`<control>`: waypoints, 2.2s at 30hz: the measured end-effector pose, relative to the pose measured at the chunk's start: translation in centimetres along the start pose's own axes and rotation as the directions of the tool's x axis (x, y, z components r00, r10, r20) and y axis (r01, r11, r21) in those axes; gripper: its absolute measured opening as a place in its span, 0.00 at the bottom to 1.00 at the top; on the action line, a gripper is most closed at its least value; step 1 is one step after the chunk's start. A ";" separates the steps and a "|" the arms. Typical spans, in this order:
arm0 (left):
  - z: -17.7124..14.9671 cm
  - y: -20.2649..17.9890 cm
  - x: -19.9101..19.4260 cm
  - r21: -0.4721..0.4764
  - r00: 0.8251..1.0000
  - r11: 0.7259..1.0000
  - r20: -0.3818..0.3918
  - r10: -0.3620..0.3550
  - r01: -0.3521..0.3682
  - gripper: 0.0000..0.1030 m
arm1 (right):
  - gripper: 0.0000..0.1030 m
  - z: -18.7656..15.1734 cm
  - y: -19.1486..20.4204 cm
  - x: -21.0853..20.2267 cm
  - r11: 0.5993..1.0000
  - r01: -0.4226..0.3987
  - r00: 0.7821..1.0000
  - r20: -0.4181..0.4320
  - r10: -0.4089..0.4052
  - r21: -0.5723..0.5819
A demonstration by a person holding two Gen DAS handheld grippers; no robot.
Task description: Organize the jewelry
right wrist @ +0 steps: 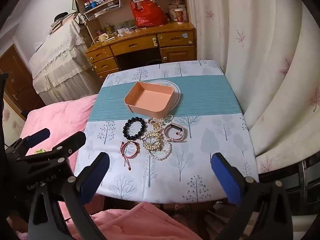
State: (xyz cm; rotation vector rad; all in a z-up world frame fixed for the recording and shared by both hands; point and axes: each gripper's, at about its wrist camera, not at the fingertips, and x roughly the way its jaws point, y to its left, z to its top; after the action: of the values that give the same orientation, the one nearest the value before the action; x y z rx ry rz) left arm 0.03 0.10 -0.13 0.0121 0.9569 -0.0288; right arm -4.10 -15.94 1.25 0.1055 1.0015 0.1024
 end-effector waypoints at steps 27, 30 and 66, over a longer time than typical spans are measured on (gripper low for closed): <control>-0.5 0.4 0.3 0.007 0.998 0.999 -0.047 0.035 -0.034 0.99 | 0.99 -0.4 0.3 1.3 1.000 -0.015 0.998 -0.056 0.014 -0.012; -0.5 0.5 0.2 0.007 0.998 0.999 -0.047 0.034 -0.034 0.99 | 0.99 -0.3 0.3 1.3 1.000 -0.014 0.998 -0.056 0.014 -0.010; 0.6 0.3 0.6 0.017 0.999 1.000 -0.048 0.024 -0.023 0.99 | 0.99 0.0 0.0 1.5 1.000 0.019 0.998 -0.052 -0.019 -0.001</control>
State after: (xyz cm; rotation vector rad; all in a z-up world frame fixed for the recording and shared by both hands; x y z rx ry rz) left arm 0.90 0.37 -0.27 0.0397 1.0044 -0.0153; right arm -3.34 -15.74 -0.01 0.0934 1.0539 0.0889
